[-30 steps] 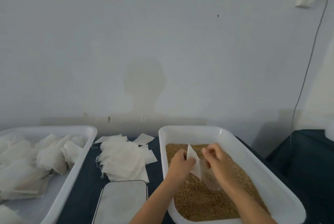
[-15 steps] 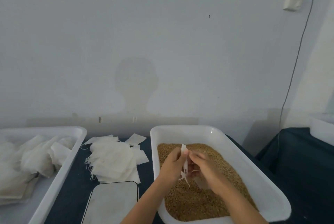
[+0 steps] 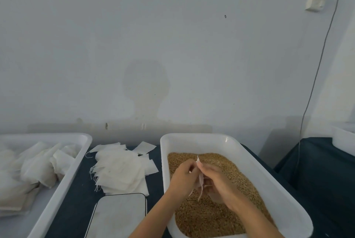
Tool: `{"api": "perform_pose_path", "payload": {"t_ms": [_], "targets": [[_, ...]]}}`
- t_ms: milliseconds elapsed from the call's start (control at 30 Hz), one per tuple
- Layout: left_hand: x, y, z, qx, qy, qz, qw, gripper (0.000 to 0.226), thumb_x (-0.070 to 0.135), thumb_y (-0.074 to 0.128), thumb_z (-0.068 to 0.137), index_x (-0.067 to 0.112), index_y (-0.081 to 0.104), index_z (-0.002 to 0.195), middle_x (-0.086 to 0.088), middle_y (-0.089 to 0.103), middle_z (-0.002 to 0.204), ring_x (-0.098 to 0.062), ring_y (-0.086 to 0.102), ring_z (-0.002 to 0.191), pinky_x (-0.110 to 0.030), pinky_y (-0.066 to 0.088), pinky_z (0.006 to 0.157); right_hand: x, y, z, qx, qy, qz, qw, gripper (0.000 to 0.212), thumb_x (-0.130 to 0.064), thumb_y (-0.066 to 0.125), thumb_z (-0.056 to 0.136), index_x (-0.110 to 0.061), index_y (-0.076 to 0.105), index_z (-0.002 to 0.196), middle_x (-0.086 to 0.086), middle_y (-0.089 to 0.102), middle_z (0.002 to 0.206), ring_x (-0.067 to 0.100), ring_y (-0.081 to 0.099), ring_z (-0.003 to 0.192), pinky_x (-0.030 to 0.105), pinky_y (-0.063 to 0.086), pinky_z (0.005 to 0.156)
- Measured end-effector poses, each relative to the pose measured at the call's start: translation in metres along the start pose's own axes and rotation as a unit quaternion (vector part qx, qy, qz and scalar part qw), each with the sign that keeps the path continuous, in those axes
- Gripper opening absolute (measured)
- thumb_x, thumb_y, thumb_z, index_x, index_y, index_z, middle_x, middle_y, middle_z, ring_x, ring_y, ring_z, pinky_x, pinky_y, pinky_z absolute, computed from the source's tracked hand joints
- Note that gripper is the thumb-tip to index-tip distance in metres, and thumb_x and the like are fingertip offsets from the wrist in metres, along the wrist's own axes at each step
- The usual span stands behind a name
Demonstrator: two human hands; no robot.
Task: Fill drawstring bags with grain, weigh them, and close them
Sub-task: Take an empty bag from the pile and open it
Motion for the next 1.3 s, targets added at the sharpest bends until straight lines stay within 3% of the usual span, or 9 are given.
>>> {"api": "perform_pose_path", "payload": {"t_ms": [167,333,533,700,967,1067,1167,1233,1300], "targets": [[-0.011,0.003,0.001,0.019,-0.029,0.076,0.996,0.019,0.009,0.052,0.086,0.021,0.041,0.076,0.003,0.045,0.071,-0.014,0.043,0.064,-0.03,0.041,0.063,0.003,-0.025,0.004,0.17,-0.007,-0.187,0.967,0.027,-0.011,0.045,0.096,-0.006,0.047,0.07,0.011,0.046,0.06,0.02,0.044,0.052,0.029,0.035,0.05],[0.0,-0.003,0.0,0.08,0.03,0.142,0.986,0.03,-0.003,0.04,0.089,0.025,0.036,0.079,0.005,0.039,0.067,-0.013,0.037,0.059,-0.025,0.032,0.054,0.005,-0.028,0.006,0.186,-0.002,-0.246,0.951,0.031,-0.017,0.051,0.095,-0.008,0.048,0.065,0.011,0.044,0.063,0.017,0.036,0.052,0.027,0.028,0.052],[0.014,0.004,-0.008,0.088,0.116,0.314,0.938,0.024,0.004,0.046,0.089,0.02,0.063,0.086,0.007,0.038,0.095,-0.008,0.043,0.086,-0.017,0.033,0.064,0.012,-0.03,0.007,0.172,0.05,-0.159,0.971,0.033,-0.013,0.052,0.092,-0.01,0.053,0.059,-0.007,0.038,0.04,0.007,0.032,0.034,0.021,0.028,0.043],[0.015,0.007,-0.009,0.09,0.122,0.355,0.922,0.024,0.005,0.044,0.088,0.02,0.05,0.106,0.006,0.042,0.112,-0.011,0.042,0.101,-0.018,0.037,0.071,0.013,-0.028,0.001,0.152,0.083,-0.062,0.983,0.042,-0.007,0.049,0.09,-0.017,0.042,0.05,-0.005,0.035,0.041,0.01,0.028,0.035,0.02,0.023,0.038],[0.016,0.016,-0.011,0.054,0.144,0.398,0.904,0.038,0.04,0.035,0.098,0.014,0.063,0.101,0.005,0.043,0.116,-0.012,0.04,0.106,-0.023,0.041,0.085,0.019,-0.031,0.001,0.161,0.101,-0.002,0.982,0.038,-0.013,0.047,0.092,-0.016,0.044,0.054,-0.001,0.039,0.047,0.013,0.031,0.041,0.024,0.027,0.043],[0.016,0.012,-0.012,0.066,0.136,0.401,0.904,0.025,0.026,0.04,0.098,0.012,0.059,0.104,0.002,0.04,0.122,-0.012,0.044,0.105,-0.022,0.045,0.086,0.013,-0.036,0.001,0.201,0.058,0.019,0.978,0.027,-0.016,0.043,0.091,-0.011,0.052,0.066,0.001,0.049,0.056,0.014,0.042,0.048,0.027,0.038,0.051],[0.023,0.005,-0.013,0.104,0.146,0.379,0.908,0.018,0.016,0.046,0.096,0.008,0.061,0.103,0.0,0.039,0.129,-0.013,0.045,0.104,-0.019,0.046,0.085,0.008,-0.053,-0.006,0.263,0.043,-0.27,0.925,0.021,-0.03,0.04,0.097,-0.014,0.052,0.094,0.001,0.057,0.082,0.015,0.054,0.069,0.036,0.048,0.07],[0.024,0.006,-0.013,0.099,0.157,0.397,0.899,0.019,0.015,0.048,0.095,0.009,0.06,0.109,0.001,0.037,0.131,-0.013,0.042,0.106,-0.019,0.044,0.087,0.013,-0.057,-0.009,0.218,0.118,-0.482,0.84,0.042,-0.042,0.045,0.095,-0.01,0.044,0.122,0.003,0.06,0.109,0.018,0.06,0.093,0.036,0.05,0.084],[0.02,0.01,-0.012,0.077,0.159,0.422,0.889,0.023,0.018,0.043,0.096,0.012,0.057,0.114,0.003,0.039,0.127,-0.012,0.04,0.105,-0.022,0.04,0.091,0.026,-0.057,-0.012,0.133,0.194,-0.531,0.814,0.063,-0.05,0.053,0.09,-0.008,0.038,0.134,0.003,0.058,0.122,0.015,0.058,0.1,0.03,0.048,0.087]]}}
Point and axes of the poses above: each hand's wrist, its own z-axis towards the middle knuckle, its own y-axis out of the palm, x = y × z, the point moved 6 cm from there along z, towards the middle knuckle
